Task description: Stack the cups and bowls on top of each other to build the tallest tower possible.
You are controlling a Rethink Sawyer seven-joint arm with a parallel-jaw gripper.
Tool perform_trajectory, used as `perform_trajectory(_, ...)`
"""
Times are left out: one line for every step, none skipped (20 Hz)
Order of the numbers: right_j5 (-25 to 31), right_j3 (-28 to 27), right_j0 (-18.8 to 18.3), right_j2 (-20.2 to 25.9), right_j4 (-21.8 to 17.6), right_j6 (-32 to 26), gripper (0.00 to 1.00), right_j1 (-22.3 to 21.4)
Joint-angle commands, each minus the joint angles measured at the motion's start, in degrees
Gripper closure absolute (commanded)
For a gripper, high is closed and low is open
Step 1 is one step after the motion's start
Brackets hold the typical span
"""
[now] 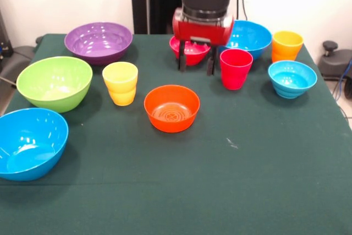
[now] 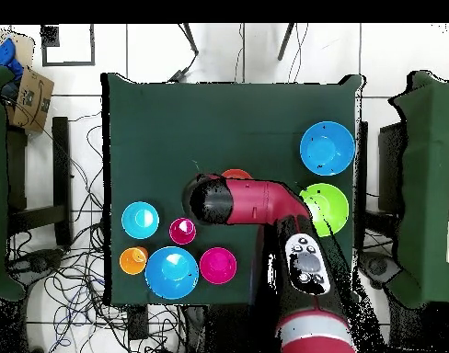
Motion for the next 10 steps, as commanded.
perform_trajectory(1.62,10.86,-1.53,4.86,-0.23,0.71,0.00,-4.78)
perform_trajectory(0.52,11.94,-1.75,4.86,-0.36,1.19,0.00,-4.90)
perform_trajectory(-0.22,13.02,-2.09,4.99,-0.39,1.42,0.00,-5.06)
perform_trajectory(-0.78,13.80,-2.54,5.18,-0.49,1.43,0.00,-4.97)
perform_trajectory(-1.22,14.73,-3.15,5.58,-0.59,1.17,0.00,-4.88)
perform_trajectory(-2.33,15.54,-3.74,5.95,-0.97,1.01,0.00,-4.65)
perform_trajectory(-3.17,16.15,-4.09,6.07,-1.49,0.82,0.00,-4.50)
perform_trajectory(-3.83,16.76,-4.37,6.10,-1.89,0.75,0.00,-4.44)
perform_trajectory(-4.20,17.03,-4.36,5.88,-2.27,0.81,0.00,-4.42)
perform_trajectory(-4.07,17.13,-4.28,5.54,-2.56,0.81,0.00,-4.57)
